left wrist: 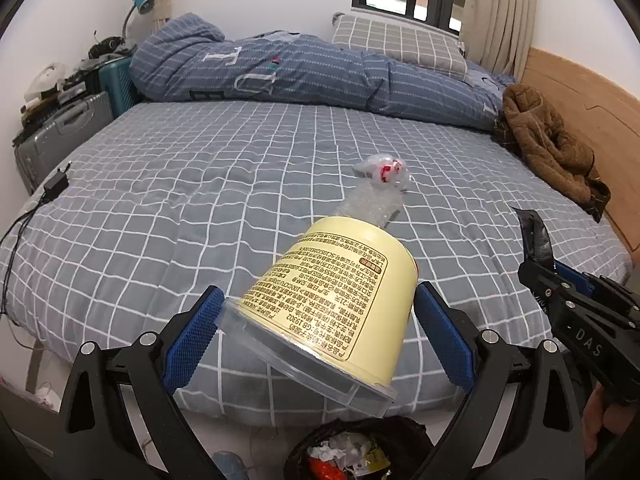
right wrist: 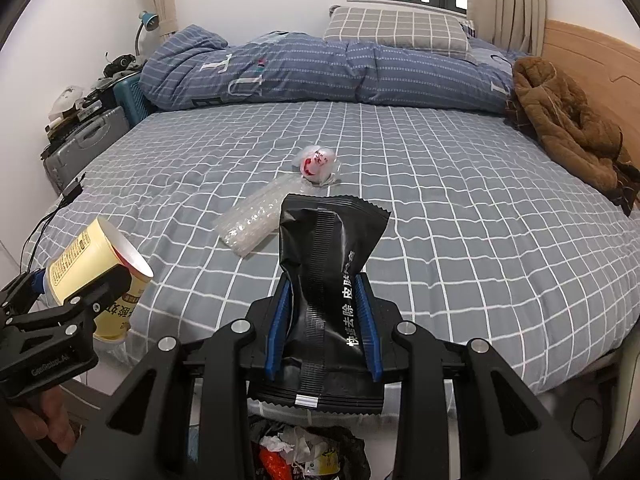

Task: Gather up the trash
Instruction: 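Lift the yellow cup and black packet and carry both over the bin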

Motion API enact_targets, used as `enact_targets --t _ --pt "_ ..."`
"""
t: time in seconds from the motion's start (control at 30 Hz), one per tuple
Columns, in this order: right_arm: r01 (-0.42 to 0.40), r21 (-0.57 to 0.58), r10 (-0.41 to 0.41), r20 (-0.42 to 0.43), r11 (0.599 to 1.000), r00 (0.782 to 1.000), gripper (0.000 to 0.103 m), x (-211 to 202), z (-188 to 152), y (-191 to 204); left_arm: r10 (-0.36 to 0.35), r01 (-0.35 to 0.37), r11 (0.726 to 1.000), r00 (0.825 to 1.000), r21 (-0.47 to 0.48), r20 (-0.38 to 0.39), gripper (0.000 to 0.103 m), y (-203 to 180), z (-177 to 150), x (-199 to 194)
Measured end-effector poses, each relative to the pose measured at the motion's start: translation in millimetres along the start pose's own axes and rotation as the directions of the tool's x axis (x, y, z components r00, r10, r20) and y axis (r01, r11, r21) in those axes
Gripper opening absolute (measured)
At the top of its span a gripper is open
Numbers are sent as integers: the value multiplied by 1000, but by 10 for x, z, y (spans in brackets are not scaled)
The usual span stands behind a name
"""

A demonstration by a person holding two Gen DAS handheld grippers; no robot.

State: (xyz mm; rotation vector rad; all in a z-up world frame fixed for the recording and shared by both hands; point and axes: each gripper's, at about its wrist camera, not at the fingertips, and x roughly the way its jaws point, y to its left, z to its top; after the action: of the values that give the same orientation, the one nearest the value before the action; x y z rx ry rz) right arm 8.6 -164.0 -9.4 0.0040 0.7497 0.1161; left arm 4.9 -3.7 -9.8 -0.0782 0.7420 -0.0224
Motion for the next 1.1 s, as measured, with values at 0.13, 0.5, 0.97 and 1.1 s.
enact_targets --t 0.13,0.5,0.97,1.1 --pt "-2 -5 2 -5 1000 1000 31 -85 -98 18 -4 4 1000 1000 3 -6 93 -20 -102 -95" --pt "-16 -13 16 -28 1000 999 31 -320 -438 105 -12 12 1000 1000 7 -19 93 -79 -389 -339" --pt "-27 -25 25 -83 999 996 31 -440 -863 192 -3 3 1000 998 -5 -63 93 -50 -764 -471" --pt "-28 -23 25 -106 999 994 31 -437 -983 199 -1 1 1000 997 5 -83 93 -65 -875 -449"
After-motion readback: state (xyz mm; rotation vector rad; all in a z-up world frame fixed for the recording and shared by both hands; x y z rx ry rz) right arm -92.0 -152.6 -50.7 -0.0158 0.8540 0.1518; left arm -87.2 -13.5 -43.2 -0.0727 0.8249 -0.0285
